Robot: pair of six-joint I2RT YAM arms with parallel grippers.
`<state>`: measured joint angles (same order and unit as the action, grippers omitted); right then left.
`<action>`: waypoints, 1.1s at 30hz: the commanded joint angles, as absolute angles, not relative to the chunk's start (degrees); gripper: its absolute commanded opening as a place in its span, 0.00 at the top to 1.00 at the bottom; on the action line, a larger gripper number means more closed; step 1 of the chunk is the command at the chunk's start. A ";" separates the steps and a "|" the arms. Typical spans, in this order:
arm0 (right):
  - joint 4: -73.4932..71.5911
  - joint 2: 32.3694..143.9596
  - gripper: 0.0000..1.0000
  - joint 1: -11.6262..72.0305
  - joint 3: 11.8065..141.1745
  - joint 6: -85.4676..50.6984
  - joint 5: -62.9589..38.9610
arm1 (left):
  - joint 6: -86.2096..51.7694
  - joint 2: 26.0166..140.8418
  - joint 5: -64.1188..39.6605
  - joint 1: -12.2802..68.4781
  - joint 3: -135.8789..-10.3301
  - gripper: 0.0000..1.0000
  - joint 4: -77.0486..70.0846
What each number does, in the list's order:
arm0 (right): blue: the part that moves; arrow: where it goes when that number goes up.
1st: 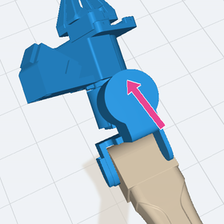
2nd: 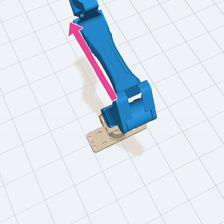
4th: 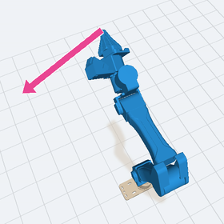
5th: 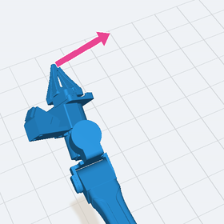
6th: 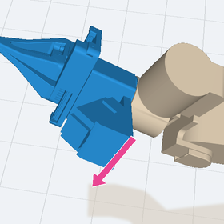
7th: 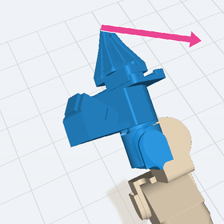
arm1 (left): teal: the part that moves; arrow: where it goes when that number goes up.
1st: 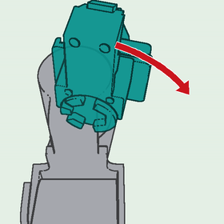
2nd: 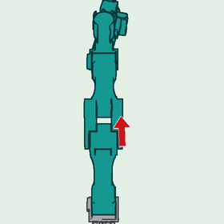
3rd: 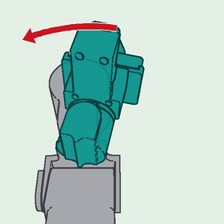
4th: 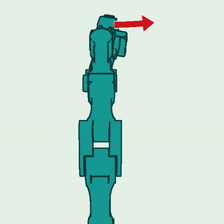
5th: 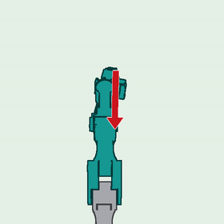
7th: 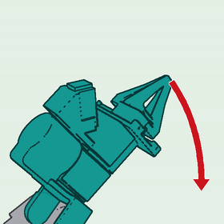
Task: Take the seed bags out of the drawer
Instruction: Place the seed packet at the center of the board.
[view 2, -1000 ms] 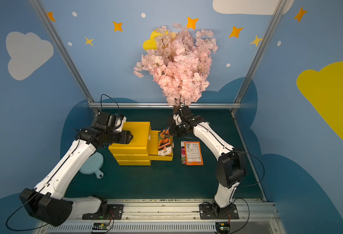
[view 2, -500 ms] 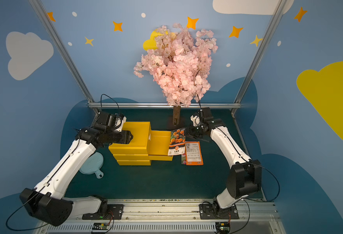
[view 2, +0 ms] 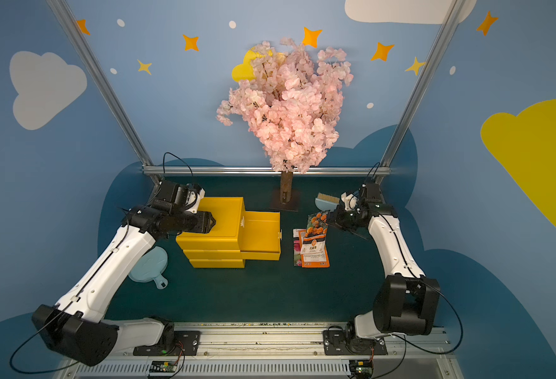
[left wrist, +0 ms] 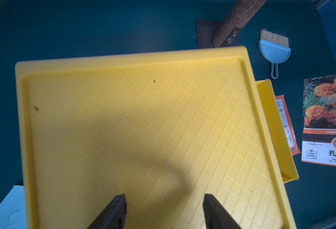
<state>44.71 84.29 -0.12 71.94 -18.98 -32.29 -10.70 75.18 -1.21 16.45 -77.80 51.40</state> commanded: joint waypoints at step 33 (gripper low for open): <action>46.32 101.03 0.63 5.60 75.32 -11.42 -6.49 | -10.68 78.58 -2.86 16.61 -78.84 0.34 56.07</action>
<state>46.26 102.30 5.08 74.74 -10.68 -9.32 -10.66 77.01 -1.91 16.47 -79.61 52.29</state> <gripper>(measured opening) 0.359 0.657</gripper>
